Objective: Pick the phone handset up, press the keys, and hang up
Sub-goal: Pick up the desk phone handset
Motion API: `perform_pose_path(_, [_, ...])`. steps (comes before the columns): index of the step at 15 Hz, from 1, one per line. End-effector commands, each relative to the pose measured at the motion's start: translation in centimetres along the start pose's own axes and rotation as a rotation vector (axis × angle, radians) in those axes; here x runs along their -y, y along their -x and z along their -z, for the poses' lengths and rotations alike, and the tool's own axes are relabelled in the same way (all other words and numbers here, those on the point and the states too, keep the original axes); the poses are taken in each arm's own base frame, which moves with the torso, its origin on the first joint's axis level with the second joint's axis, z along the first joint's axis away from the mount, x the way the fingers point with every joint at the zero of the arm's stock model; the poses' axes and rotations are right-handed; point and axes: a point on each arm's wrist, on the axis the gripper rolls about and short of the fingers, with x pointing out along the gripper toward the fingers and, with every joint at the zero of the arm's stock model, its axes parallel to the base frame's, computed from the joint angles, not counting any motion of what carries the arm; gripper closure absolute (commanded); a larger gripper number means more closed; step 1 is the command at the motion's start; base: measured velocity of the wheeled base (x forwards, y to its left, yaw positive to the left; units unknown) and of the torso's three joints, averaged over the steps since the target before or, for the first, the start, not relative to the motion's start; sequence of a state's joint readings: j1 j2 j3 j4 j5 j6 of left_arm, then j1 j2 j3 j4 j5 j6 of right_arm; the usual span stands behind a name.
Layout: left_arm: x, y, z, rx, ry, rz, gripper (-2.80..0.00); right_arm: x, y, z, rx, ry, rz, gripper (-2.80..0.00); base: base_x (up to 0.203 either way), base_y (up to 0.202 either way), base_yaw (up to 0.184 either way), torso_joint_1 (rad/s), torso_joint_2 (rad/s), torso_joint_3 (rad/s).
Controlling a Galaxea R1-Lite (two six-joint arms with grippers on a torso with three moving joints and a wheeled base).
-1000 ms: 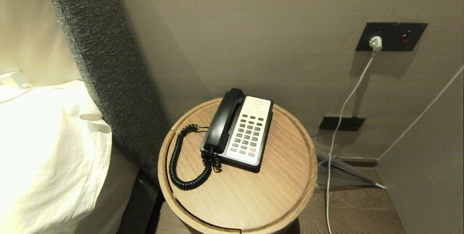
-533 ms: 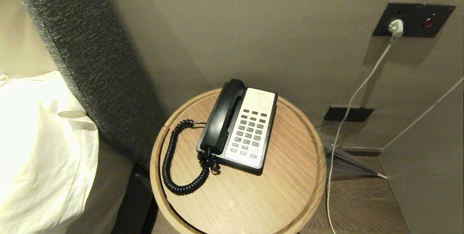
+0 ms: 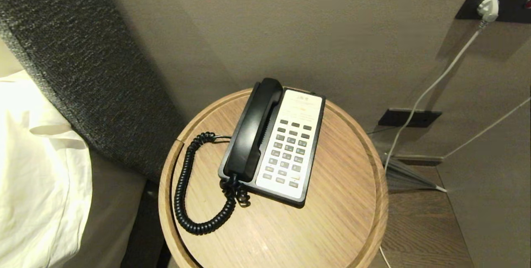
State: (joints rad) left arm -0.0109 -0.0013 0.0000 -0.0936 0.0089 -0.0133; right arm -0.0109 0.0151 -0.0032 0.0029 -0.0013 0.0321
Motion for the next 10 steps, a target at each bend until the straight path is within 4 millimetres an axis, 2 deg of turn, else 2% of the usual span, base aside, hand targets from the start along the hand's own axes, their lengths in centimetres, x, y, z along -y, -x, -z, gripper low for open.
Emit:
perform_pose_path(1, [-0.01, -0.22, 1.14, -0.041, 0.000, -0.001, 0.00, 0.00, 0.00, 0.00, 0.000, 0.000, 0.000, 0.00, 0.000, 0.000, 0.000, 0.002, 0.01, -0.199])
perform_pose_path(8, [-0.01, -0.22, 1.14, -0.041, -0.012, -0.001, 0.00, 0.00, 0.00, 0.01, 0.000, 0.000, 0.000, 0.00, 0.000, 0.000, 0.000, 0.001, 0.00, -0.040])
perform_pose_path(10, [0.00, -0.06, 0.18, -0.007, -0.012, 0.001, 0.00, 0.00, 0.00, 0.00, 0.000, 0.000, 0.000, 0.00, 0.000, 0.000, 0.000, 0.000, 0.00, 0.000])
